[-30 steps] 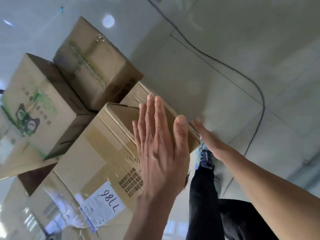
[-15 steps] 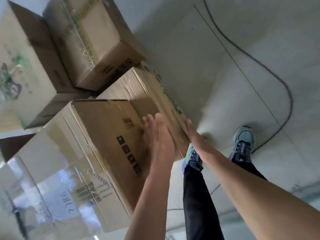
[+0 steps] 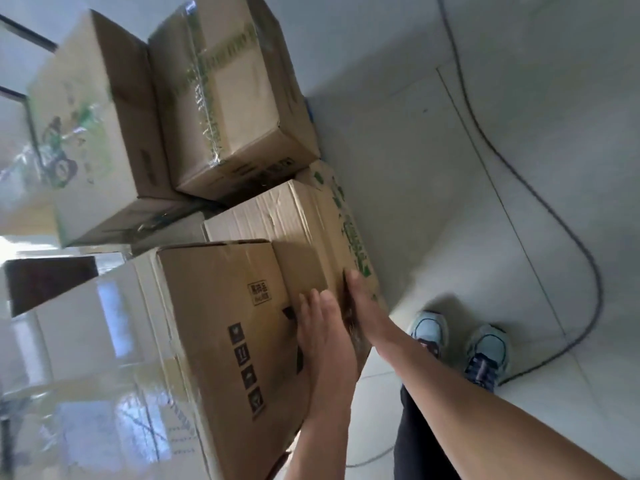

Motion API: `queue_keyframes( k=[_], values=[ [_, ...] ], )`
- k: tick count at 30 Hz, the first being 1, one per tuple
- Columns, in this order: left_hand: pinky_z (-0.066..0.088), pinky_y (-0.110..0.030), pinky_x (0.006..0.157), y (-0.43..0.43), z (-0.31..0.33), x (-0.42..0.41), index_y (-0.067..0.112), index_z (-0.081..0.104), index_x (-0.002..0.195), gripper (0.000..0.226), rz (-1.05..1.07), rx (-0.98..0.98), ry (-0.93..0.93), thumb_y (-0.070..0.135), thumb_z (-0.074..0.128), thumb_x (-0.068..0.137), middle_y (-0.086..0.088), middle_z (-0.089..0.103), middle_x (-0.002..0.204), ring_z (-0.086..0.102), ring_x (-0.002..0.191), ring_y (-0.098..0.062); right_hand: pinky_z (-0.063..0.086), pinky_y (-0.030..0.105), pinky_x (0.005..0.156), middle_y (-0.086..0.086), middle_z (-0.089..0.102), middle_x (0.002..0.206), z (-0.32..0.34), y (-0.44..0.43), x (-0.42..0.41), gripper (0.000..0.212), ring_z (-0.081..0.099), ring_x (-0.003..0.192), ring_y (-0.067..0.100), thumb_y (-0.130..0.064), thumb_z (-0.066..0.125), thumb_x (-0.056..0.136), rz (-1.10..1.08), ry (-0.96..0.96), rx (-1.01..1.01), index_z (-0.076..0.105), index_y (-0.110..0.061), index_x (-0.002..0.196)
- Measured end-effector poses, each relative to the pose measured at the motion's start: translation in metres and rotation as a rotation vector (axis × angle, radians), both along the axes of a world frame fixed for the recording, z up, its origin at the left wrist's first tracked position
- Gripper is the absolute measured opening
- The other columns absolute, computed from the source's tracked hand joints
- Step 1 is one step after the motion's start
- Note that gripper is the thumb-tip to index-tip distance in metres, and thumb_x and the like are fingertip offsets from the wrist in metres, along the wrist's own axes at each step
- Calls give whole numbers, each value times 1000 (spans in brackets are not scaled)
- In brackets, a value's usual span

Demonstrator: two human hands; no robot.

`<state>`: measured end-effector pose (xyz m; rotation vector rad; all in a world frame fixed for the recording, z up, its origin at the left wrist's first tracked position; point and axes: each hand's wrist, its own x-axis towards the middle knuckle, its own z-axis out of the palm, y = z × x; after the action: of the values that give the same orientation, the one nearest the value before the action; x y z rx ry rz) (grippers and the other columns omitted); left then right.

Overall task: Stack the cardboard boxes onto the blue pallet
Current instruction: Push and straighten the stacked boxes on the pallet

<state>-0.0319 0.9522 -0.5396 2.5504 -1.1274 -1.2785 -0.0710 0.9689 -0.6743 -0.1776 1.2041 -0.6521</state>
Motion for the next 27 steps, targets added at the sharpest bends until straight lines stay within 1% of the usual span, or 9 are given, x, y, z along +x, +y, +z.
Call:
queue_keyframes(
  k=[2,4,7,13,16,19,22,25,27],
  values=[
    [14,-45,128,4,-1,5,19,29,162,85,58,-21,21,71,19,95,0,24,171,17,158,-17,23,41,127,-11,47,157,6,-3,-9,82,38,147,7,-83,32,94,40,-12,-23,42,-33,157],
    [12,-44,129,-3,10,2,31,27,162,68,127,-21,50,65,20,104,14,22,170,15,156,-6,21,38,128,-12,42,161,8,-13,-21,78,33,151,6,-79,31,98,49,-27,-52,37,-33,160],
    [8,-41,130,-31,25,0,42,18,163,75,127,-95,90,75,17,95,24,12,169,9,154,3,17,44,129,-14,30,168,16,-49,-42,91,24,155,7,-92,28,87,55,-31,-22,27,-40,162],
    [13,-45,130,-133,33,6,41,20,162,73,187,-307,121,73,20,97,19,18,170,15,155,-1,2,44,126,-23,10,170,24,-157,-66,102,8,147,-4,-108,24,66,108,-5,-65,18,-60,155],
    [11,-44,130,-183,24,9,40,20,163,72,249,-353,109,73,20,99,20,17,170,13,156,0,2,33,114,-20,0,172,19,-219,-57,103,4,141,-6,-102,18,74,111,45,-133,10,-49,162],
    [0,-37,130,-225,11,13,35,17,164,64,185,-398,22,62,15,107,18,10,172,2,156,3,4,29,108,-14,-3,173,15,-278,-42,80,3,145,-4,-81,12,96,63,53,-186,3,-40,165],
    [-7,-32,127,-258,-6,23,23,23,164,56,55,-364,-52,41,8,113,11,4,174,-7,155,4,11,28,112,-9,12,173,4,-325,-30,83,13,155,8,-80,15,98,3,38,-177,13,-34,166],
    [-7,-31,124,-275,-18,34,14,30,159,53,-3,-274,-132,27,8,113,4,9,174,-6,158,-4,34,32,114,-7,50,155,-3,-347,-17,96,44,142,14,-93,24,85,46,-11,-156,44,-33,157],
    [-10,-25,120,-279,-20,35,9,33,157,49,-48,-212,-207,20,12,114,1,12,174,-7,159,-9,39,41,117,-8,55,152,-6,-349,-11,98,50,140,15,-97,29,80,49,-7,-170,48,-35,154]
  ],
)
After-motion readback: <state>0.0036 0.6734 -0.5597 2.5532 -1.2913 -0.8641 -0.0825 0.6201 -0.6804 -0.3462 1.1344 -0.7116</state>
